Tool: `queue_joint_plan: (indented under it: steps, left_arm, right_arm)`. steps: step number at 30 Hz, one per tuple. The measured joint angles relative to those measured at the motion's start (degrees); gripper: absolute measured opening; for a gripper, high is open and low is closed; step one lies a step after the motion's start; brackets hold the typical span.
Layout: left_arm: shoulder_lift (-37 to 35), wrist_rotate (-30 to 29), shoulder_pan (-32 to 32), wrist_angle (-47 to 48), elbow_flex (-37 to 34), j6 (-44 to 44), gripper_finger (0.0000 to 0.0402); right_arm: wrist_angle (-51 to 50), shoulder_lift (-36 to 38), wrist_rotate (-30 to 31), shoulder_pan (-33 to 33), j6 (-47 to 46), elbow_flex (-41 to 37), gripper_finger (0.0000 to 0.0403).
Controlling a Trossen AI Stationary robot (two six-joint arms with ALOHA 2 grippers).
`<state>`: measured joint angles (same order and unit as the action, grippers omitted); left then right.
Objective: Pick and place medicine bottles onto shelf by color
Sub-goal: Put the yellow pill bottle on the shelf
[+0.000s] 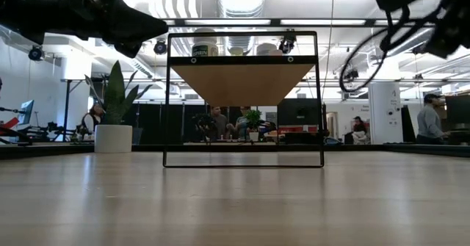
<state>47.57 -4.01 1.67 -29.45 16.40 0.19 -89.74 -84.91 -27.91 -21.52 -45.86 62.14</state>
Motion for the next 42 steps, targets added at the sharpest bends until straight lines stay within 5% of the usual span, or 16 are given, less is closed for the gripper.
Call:
queue_joint_plan:
  steps: [20,42]
  left_arm:
    - [0.07,-0.01,0.00,0.11,0.00,0.09,0.0035]
    - [0.13,-0.02,0.00,0.52,-0.69,0.00,0.0035]
  right_arm:
    - [9.15,-5.29,-7.61,0.15,1.16,-10.10,0.0120]
    - [12.70,-13.30,-10.99,0.15,4.00,-12.03,0.0127]
